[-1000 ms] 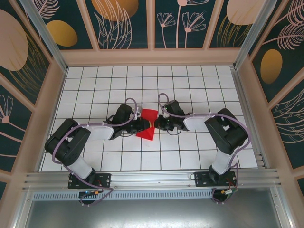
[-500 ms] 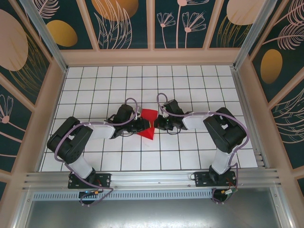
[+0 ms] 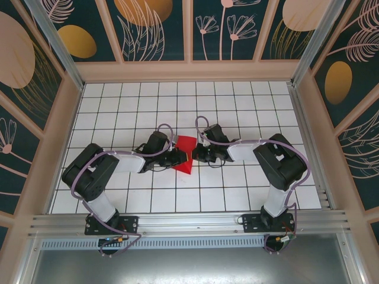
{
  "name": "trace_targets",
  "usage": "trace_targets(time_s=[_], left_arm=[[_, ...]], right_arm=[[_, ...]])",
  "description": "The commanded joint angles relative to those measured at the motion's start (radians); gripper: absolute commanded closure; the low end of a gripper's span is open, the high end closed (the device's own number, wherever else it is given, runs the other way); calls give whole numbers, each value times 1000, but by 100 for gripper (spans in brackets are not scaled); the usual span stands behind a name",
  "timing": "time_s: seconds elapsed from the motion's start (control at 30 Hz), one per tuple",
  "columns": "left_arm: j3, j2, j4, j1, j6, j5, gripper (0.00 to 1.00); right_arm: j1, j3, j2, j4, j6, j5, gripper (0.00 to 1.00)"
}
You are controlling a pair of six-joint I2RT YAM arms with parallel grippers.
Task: Fold a paper plane with a square sheet of paper (pick it up from the middle)
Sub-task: Fold the triangle a second time at the center of the table.
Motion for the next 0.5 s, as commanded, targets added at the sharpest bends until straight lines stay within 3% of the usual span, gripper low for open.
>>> trace_targets(time_s=[0.0,0.47], left_arm=[[15,8,6,-7,-3,-5,85],[7,41,12,-8,-9,-9,85]], right_arm=[[6,20,14,-18,-18,10,97],[5,25,13,-26,-20,21,98]])
